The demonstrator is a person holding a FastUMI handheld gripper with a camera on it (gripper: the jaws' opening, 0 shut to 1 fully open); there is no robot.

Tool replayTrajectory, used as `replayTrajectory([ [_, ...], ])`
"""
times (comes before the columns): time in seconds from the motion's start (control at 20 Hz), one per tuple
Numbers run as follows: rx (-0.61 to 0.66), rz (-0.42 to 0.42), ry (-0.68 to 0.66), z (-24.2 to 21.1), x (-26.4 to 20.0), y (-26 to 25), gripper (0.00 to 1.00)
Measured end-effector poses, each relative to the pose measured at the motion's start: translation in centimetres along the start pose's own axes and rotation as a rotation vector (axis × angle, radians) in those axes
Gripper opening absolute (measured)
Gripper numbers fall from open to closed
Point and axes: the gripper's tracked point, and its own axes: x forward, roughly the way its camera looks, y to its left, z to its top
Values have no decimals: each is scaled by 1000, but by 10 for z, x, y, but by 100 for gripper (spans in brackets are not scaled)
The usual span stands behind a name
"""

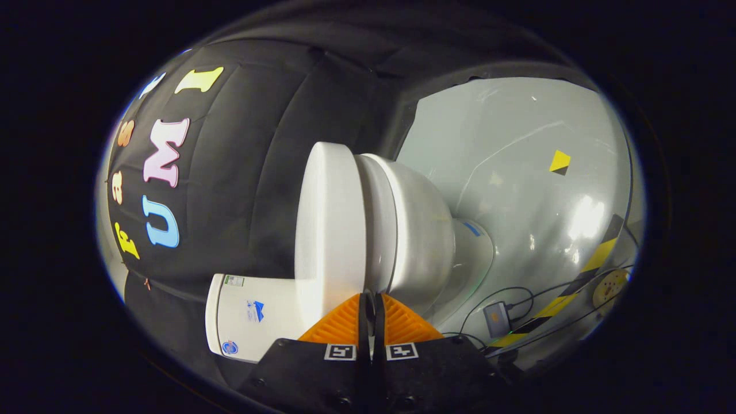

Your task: Open the toilet lid.

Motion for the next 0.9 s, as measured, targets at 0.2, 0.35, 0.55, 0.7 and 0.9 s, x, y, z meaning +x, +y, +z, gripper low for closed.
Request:
replayTrajectory([
  [0.2,-133,-31,5,-4,-8,18,5],
  [0.35,-239,-41,-2,-5,-19,37,5],
  [0.55,-413,-69,-19,-5,-34,69,5],
  [0.7,-538,-74,-50,-10,-46,99,5],
  [0.9,-717,-83,-108,-23,-59,142,4],
])
